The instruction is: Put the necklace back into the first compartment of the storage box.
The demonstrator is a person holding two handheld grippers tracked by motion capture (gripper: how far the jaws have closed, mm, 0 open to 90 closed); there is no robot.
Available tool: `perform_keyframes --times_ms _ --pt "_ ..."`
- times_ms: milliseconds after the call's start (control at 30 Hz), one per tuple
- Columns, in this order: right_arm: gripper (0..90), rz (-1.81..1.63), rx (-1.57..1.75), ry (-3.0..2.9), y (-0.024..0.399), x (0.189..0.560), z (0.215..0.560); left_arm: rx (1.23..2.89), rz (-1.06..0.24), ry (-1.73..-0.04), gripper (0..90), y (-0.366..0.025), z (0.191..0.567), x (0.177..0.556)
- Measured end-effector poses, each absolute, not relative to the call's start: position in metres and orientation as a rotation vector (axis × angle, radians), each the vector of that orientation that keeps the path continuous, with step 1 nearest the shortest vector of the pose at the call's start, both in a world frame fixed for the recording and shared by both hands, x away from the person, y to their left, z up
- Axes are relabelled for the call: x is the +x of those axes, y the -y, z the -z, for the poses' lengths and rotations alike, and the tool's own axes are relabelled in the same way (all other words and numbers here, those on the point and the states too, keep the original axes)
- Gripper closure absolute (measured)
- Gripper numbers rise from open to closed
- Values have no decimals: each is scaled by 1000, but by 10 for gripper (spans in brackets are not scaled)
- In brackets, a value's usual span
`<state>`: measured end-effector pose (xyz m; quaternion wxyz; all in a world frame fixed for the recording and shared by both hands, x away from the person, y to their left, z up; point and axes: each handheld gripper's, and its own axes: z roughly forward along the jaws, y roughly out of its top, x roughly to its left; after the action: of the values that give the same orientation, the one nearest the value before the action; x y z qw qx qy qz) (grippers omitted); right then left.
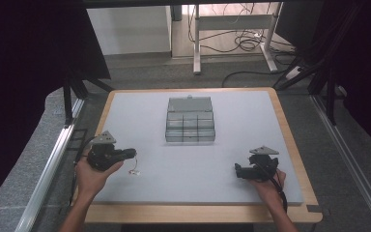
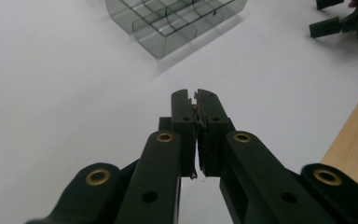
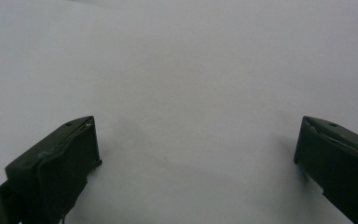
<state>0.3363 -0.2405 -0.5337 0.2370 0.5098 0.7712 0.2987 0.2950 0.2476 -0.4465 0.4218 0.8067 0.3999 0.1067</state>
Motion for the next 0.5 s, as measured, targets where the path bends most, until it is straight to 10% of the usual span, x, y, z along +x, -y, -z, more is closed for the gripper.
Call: perform_keyframes --times_ms 500 --pt "0 -819 1395 -2115 241 336 534 2004 -270 -956 874 -244 402 306"
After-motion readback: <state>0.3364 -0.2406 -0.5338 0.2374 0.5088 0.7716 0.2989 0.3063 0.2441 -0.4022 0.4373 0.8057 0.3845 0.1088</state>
